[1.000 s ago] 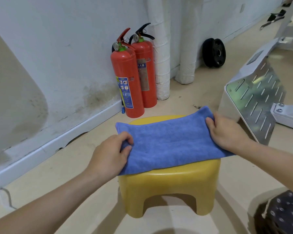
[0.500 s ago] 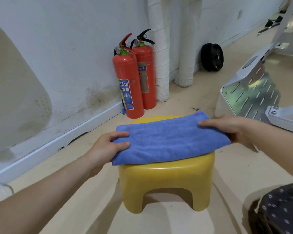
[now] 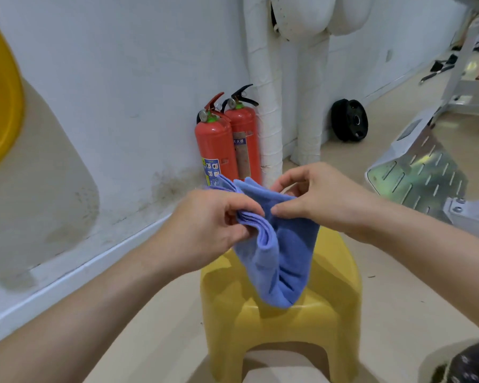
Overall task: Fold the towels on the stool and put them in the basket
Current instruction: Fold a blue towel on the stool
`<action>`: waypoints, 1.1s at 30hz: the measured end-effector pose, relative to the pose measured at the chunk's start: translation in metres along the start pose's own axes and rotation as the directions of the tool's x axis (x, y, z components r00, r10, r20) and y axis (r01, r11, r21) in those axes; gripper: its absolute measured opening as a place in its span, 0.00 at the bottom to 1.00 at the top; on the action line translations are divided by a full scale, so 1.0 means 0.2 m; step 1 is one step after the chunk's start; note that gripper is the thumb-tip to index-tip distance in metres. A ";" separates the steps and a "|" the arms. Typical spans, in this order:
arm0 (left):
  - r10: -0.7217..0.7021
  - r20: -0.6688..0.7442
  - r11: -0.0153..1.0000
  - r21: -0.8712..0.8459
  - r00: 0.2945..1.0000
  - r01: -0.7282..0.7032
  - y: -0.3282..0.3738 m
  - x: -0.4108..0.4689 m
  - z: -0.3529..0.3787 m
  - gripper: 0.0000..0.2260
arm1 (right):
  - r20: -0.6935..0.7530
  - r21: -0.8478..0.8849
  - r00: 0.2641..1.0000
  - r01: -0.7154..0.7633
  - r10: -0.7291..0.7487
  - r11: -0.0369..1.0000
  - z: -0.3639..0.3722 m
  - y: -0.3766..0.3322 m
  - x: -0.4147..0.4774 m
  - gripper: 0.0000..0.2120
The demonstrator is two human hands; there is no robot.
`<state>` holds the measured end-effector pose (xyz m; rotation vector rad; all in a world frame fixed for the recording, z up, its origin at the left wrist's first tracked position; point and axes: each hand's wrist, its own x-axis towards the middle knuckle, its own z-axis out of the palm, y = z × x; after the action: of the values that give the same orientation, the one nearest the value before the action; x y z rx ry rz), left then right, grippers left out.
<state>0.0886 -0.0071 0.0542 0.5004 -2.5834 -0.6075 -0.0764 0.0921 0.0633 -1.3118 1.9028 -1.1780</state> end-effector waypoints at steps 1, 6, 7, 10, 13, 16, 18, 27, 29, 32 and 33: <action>0.074 -0.017 0.990 0.122 0.997 -0.071 0.00 0.00 0.00 0.11 | 0.017 0.029 1.000 0.011 -0.012 1.000 0.01 -0.01 -0.01 0.08; 0.252 0.004 0.899 0.368 0.968 -0.236 -0.04 0.00 0.00 0.17 | 0.079 0.095 0.995 0.047 -0.055 0.994 0.01 -0.04 -0.06 0.13; 0.260 0.032 0.892 0.374 0.965 -0.253 -0.05 0.00 -0.01 0.18 | 0.091 0.101 0.994 0.056 -0.065 0.993 0.01 -0.04 -0.07 0.13; 0.276 0.136 0.897 0.319 0.952 -0.306 -0.03 0.00 -0.03 0.20 | 0.134 0.137 0.987 0.066 -0.084 0.988 -0.01 -0.05 -0.09 0.14; 0.278 0.240 0.925 0.194 0.930 -0.326 -0.02 0.00 -0.03 0.20 | 0.150 0.122 0.984 0.079 -0.097 0.989 -0.02 -0.06 -0.10 0.14; 0.243 0.244 0.946 0.155 0.939 -0.285 -0.01 -0.01 -0.03 0.22 | 0.163 0.146 0.982 0.067 -0.091 0.987 -0.04 -0.06 -0.10 0.15; 0.251 0.203 0.949 0.143 0.947 -0.282 0.00 -0.02 -0.03 0.22 | 0.174 0.177 0.981 0.055 -0.086 0.983 -0.05 -0.06 -0.10 0.14; 0.286 -0.115 0.948 0.176 0.951 -0.264 0.02 -0.04 0.00 0.17 | 0.214 0.295 0.972 0.027 -0.093 0.955 -0.06 -0.05 -0.08 0.12; 0.275 -0.158 0.954 0.169 0.948 -0.248 0.02 -0.04 0.00 0.18 | 0.223 0.298 0.970 0.023 -0.093 0.954 -0.06 -0.05 -0.08 0.11; 0.251 -0.198 0.965 0.131 0.948 -0.228 0.01 -0.04 0.01 0.19 | 0.238 0.274 0.966 0.031 -0.099 0.961 -0.06 -0.04 -0.07 0.11; 0.238 -0.209 0.969 0.115 0.948 -0.218 0.01 -0.04 0.01 0.19 | 0.245 0.260 0.965 0.031 -0.097 0.965 -0.07 -0.04 -0.07 0.11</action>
<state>0.0943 -0.0008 0.0512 0.2723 -2.4160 -0.3357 -0.0784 0.1077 0.0759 -1.3208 1.4825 -1.1769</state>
